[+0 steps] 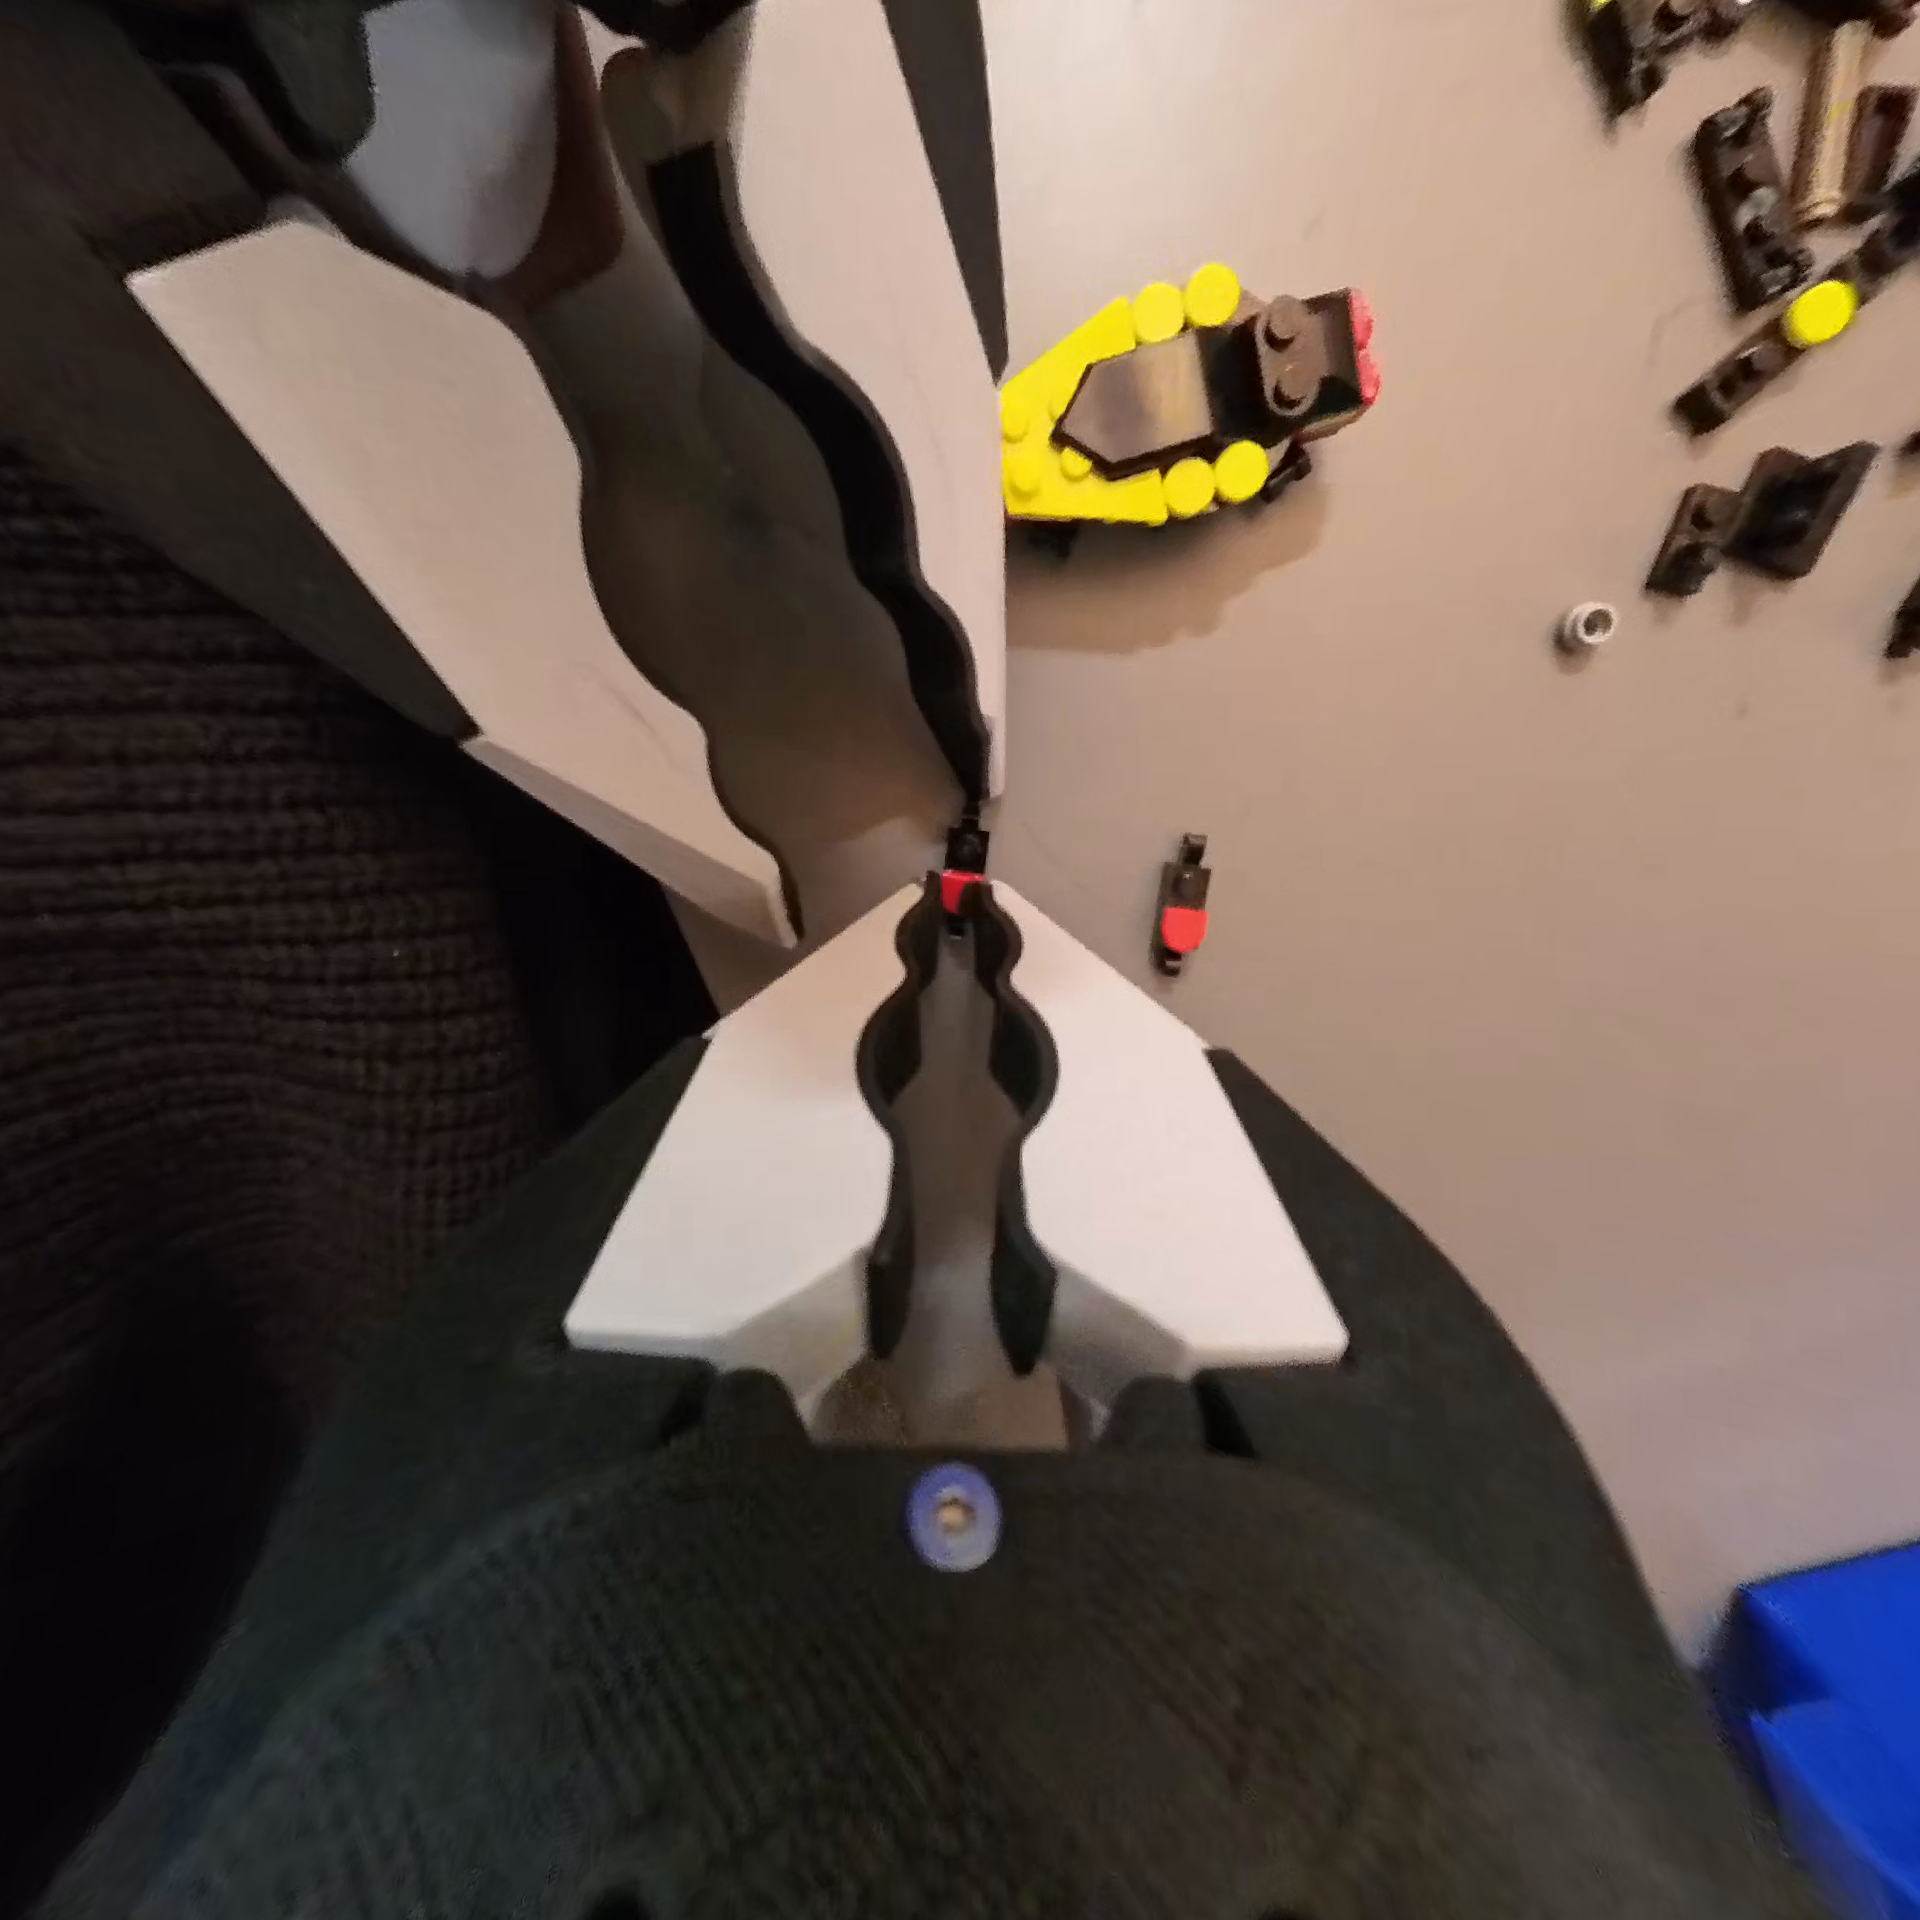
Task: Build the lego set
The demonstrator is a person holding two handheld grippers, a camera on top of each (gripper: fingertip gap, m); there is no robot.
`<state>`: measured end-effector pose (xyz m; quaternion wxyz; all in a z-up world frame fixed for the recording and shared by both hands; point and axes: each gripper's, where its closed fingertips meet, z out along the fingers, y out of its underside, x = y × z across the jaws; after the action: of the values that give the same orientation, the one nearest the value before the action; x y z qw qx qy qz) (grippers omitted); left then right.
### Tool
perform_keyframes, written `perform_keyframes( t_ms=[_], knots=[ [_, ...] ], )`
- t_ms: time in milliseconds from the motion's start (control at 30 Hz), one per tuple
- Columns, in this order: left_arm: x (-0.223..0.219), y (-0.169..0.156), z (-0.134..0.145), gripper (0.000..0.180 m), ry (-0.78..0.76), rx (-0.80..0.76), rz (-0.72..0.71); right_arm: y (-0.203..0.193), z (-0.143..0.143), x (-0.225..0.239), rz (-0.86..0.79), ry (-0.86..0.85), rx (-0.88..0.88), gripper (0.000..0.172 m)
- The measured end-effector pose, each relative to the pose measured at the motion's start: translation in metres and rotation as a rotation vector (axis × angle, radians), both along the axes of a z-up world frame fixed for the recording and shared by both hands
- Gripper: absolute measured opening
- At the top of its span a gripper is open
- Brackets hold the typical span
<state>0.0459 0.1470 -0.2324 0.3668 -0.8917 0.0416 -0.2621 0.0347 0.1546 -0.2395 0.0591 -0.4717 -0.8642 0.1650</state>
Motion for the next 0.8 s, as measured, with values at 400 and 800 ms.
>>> perform_keyframes(
  t_ms=[400,800],
  knots=[
    [-0.002,0.001,0.0,0.04,-0.01,-0.002,0.009,0.001,0.004,-0.005,-0.078,0.079,-0.174,0.005],
    [-0.003,0.001,0.001,0.04,-0.025,-0.002,0.02,0.008,0.013,-0.008,-0.119,0.224,-0.154,0.004]
  ],
)
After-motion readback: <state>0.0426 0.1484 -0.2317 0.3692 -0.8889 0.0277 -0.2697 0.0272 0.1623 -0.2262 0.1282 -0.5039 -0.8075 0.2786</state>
